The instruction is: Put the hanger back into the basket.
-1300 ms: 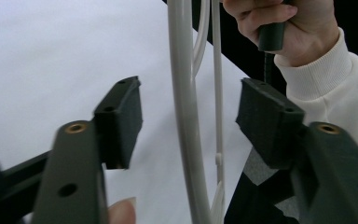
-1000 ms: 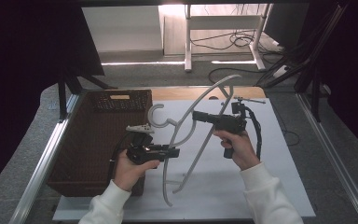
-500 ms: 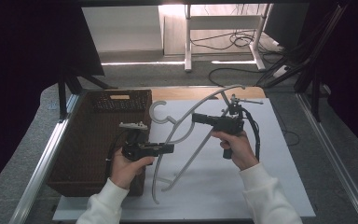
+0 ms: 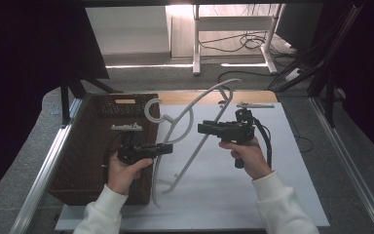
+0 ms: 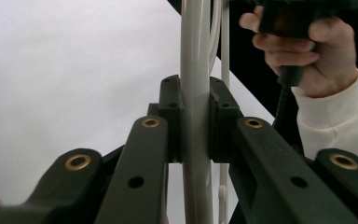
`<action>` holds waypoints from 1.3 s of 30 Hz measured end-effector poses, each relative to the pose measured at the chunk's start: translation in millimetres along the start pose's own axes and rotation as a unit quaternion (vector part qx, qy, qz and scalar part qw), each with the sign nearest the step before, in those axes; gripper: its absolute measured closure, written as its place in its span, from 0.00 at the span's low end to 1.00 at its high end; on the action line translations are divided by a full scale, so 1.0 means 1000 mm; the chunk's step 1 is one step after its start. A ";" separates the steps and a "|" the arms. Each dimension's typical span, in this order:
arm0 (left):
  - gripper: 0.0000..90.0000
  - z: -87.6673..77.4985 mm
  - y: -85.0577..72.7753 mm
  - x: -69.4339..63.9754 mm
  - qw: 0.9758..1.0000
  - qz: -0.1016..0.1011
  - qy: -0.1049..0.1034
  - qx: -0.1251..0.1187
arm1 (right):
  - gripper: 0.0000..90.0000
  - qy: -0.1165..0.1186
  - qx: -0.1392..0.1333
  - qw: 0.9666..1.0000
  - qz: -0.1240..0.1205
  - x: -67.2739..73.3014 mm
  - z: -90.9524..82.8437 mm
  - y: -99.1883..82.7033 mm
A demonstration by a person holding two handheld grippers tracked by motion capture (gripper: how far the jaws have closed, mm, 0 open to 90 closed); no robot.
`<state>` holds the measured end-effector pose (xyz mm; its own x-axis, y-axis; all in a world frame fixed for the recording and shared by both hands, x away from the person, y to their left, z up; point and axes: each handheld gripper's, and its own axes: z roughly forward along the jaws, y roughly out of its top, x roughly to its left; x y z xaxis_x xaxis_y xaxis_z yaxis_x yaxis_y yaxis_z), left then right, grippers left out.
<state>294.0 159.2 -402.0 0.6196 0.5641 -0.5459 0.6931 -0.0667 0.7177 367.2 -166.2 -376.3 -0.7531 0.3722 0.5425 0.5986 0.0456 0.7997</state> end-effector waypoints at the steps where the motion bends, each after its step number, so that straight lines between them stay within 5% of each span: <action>1: 0.89 -0.003 0.000 0.001 1.000 0.002 0.001 -0.003 | 0.54 -0.003 0.000 1.000 -0.010 0.003 -0.003 0.000; 11: 0.89 -0.031 0.004 0.007 1.000 -0.002 0.024 -0.019 | 0.44 -0.047 0.003 0.997 -0.057 0.018 -0.043 -0.012; 18: 0.89 -0.048 0.010 0.009 0.999 0.003 0.034 -0.030 | 0.43 -0.096 0.016 0.994 -0.048 -0.006 -0.064 -0.028; 25: 0.89 -0.067 0.018 0.012 0.998 0.003 0.045 -0.044 | 0.41 -0.132 0.042 0.990 -0.029 -0.030 -0.067 -0.048; 39: 0.89 -0.095 0.028 0.026 0.996 0.004 0.070 -0.050 | 0.35 -0.180 0.093 0.977 -0.059 -0.039 -0.070 -0.071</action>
<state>294.7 250.1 -355.0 0.5624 0.6737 -0.4795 0.6442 0.0066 0.7649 334.8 -248.4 -436.6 -0.6943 0.6555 0.2972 0.5782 0.2622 0.7726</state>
